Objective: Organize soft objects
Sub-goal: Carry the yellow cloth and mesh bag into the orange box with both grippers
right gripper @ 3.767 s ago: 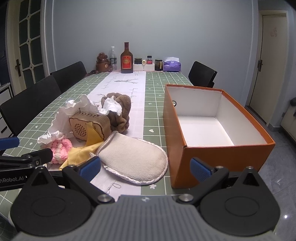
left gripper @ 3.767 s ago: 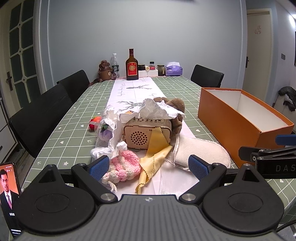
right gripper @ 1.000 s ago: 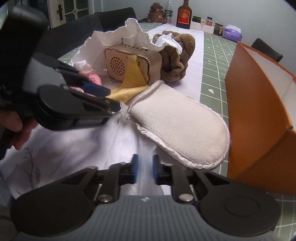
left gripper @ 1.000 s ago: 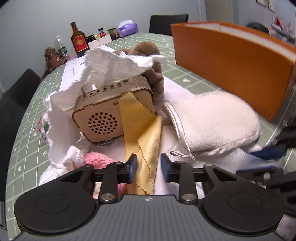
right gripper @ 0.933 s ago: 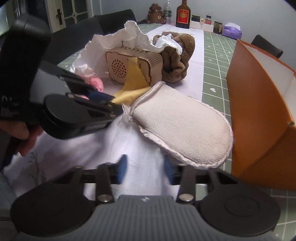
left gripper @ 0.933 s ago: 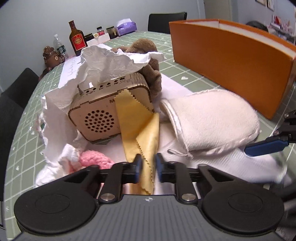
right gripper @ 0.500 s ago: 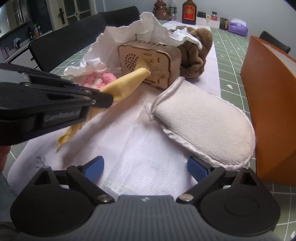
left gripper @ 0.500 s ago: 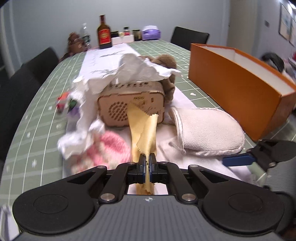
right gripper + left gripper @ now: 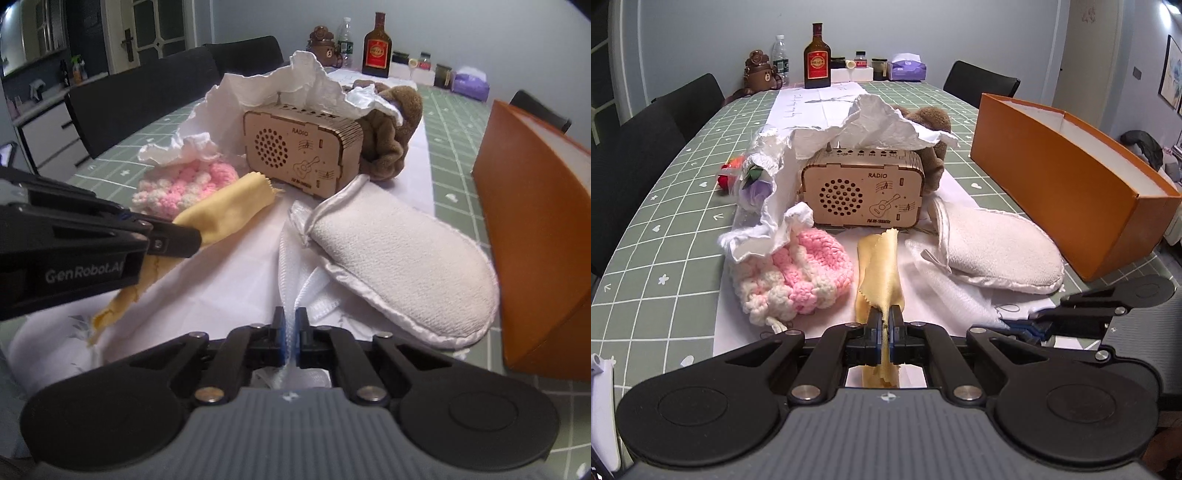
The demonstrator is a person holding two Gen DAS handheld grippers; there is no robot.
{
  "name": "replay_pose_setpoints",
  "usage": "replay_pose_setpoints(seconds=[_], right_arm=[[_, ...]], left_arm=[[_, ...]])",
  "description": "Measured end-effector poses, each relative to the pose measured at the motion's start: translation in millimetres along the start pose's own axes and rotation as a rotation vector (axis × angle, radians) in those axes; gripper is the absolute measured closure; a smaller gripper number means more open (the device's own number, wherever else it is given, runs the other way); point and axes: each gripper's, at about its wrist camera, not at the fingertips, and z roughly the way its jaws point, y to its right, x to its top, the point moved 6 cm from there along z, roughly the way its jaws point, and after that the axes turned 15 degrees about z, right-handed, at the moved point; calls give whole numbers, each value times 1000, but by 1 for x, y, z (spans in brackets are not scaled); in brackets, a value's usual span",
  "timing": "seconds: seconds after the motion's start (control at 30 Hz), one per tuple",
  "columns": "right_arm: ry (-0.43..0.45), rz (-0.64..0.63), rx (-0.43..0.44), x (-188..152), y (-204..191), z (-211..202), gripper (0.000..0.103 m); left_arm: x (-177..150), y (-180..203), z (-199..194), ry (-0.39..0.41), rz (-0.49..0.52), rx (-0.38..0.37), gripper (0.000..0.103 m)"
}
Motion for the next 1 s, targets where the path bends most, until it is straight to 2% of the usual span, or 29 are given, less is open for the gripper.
replay_pose_setpoints(seconds=[0.33,0.6,0.77,1.0], right_arm=[[50,-95,69,9,-22,-37,102],[147,-160,82,37,-26,-74,102],[220,-180,48,62,-16,-94,102],[228,-139,27,107,20,-114,102]], left_arm=[[9,-7,-28,60,-53,27,100],[34,-4,-49,121,-22,54,100],[58,-2,-54,160,0,52,100],[107,7,-54,227,5,-16,100]])
